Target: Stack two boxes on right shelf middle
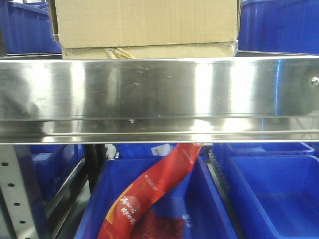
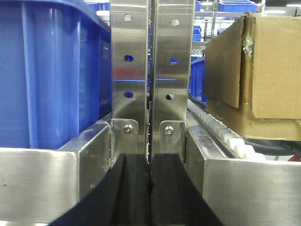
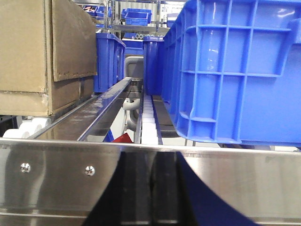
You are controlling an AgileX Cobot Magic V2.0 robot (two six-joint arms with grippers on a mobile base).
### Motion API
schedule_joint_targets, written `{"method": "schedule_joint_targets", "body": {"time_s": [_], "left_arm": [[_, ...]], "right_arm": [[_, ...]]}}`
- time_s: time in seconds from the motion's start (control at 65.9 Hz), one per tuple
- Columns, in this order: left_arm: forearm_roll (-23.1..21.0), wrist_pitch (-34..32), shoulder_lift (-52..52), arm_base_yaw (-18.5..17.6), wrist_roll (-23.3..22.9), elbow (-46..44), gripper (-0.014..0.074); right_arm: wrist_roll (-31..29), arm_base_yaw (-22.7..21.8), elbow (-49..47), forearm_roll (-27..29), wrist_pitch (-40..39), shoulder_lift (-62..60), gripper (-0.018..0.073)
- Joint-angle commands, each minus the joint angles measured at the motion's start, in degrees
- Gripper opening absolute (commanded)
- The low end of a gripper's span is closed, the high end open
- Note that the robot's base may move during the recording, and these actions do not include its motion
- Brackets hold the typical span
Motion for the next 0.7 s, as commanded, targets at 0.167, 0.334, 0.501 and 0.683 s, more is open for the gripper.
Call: {"method": "schedule_joint_targets", "body": {"time_s": [0.167,0.334,0.501,0.683], "left_arm": [[-0.2,-1.1,-0.3,-3.3,0.0,-0.1,-0.0093],[-0.2,-1.1,-0.3,-3.3,0.0,-0.1,-0.0093],[-0.2,-1.1,-0.3,-3.3,0.0,-0.1,-0.0093],[-0.2,-1.1,-0.3,-3.3,0.0,-0.1,-0.0093]], "right_arm": [[-0.4,-0.4,0.1,0.2,-1.2,-0.2,-0.0162],[-0.4,-0.4,0.1,0.2,-1.2,-0.2,-0.0162],[-0.4,-0.4,0.1,0.2,-1.2,-0.2,-0.0162],[-0.4,-0.4,0.1,0.2,-1.2,-0.2,-0.0162]]}}
